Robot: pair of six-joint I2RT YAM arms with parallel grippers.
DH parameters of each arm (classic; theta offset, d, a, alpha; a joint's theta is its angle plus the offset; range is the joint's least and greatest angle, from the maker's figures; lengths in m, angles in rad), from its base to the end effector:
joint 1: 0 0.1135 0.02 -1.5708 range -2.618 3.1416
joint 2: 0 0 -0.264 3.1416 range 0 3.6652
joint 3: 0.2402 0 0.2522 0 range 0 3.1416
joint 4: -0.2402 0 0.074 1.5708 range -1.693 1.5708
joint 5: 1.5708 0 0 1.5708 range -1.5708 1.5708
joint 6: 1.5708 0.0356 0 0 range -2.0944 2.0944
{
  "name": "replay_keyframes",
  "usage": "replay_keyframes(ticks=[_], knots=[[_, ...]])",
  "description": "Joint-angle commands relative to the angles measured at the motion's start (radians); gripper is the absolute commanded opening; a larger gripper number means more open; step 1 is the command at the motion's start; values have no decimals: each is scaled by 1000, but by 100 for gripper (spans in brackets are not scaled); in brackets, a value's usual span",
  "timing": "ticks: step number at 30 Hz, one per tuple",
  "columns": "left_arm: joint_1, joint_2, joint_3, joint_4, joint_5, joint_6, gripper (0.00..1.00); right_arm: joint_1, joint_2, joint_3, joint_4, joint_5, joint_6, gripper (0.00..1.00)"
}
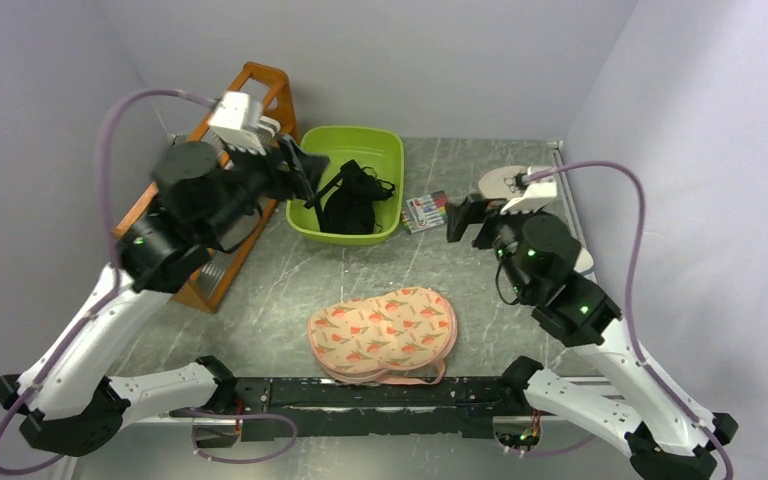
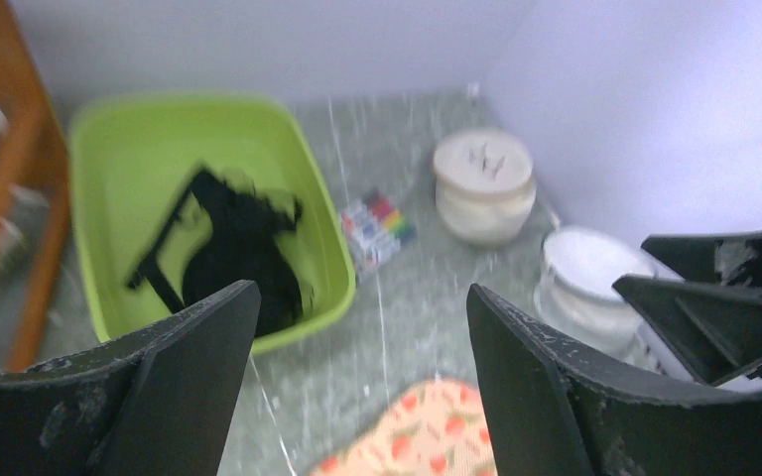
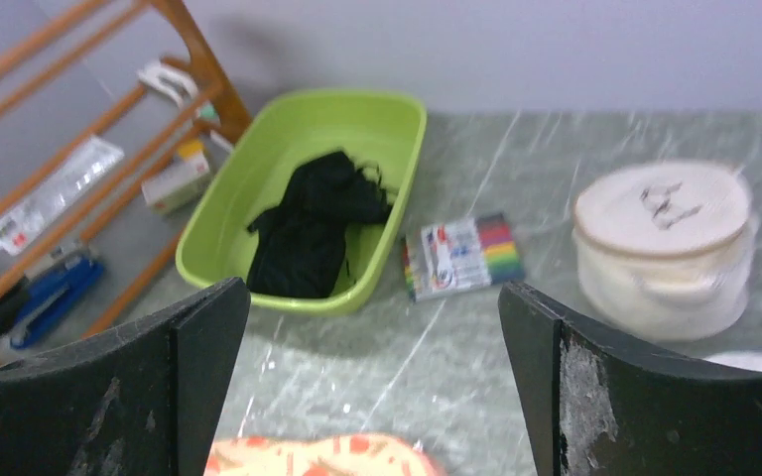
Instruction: Unzip the laundry bag and remove the bra
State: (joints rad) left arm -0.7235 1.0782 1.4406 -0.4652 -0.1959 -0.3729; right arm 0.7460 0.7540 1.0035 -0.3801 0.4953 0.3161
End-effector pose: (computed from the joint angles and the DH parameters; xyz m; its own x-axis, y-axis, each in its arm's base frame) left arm 0.1629 -0.1347 0.4779 -0.2553 -0.2513 -0.9336 0.4416 0.8288 -0.3438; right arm 0.1250 0.0925 0.3991 -0.1689 0.2163 -0.9616 -0.2089 0.9456 0.2494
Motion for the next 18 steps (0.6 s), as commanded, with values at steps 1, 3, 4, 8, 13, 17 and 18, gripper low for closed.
replay_keyframes(ticks=[1,3,4,8,13,17,18], knots=[[0,-31,164,-30,-94,172,89,-6,-6,150,-12,60,-158,100],[0,-48,209,-9,-83,193,90,-5,-21,198,8,48,-185,100],[1,-59,221,2,-79,203,91,-6,-32,216,22,40,-201,100],[0,-109,228,45,-81,228,97,-6,-61,274,66,33,-262,100],[1,-146,216,49,-109,235,99,-5,-80,301,96,36,-312,100],[1,-154,204,55,-102,241,99,-5,-55,324,71,84,-296,100],[1,-151,204,54,-102,240,99,-5,-60,320,75,87,-291,100]])
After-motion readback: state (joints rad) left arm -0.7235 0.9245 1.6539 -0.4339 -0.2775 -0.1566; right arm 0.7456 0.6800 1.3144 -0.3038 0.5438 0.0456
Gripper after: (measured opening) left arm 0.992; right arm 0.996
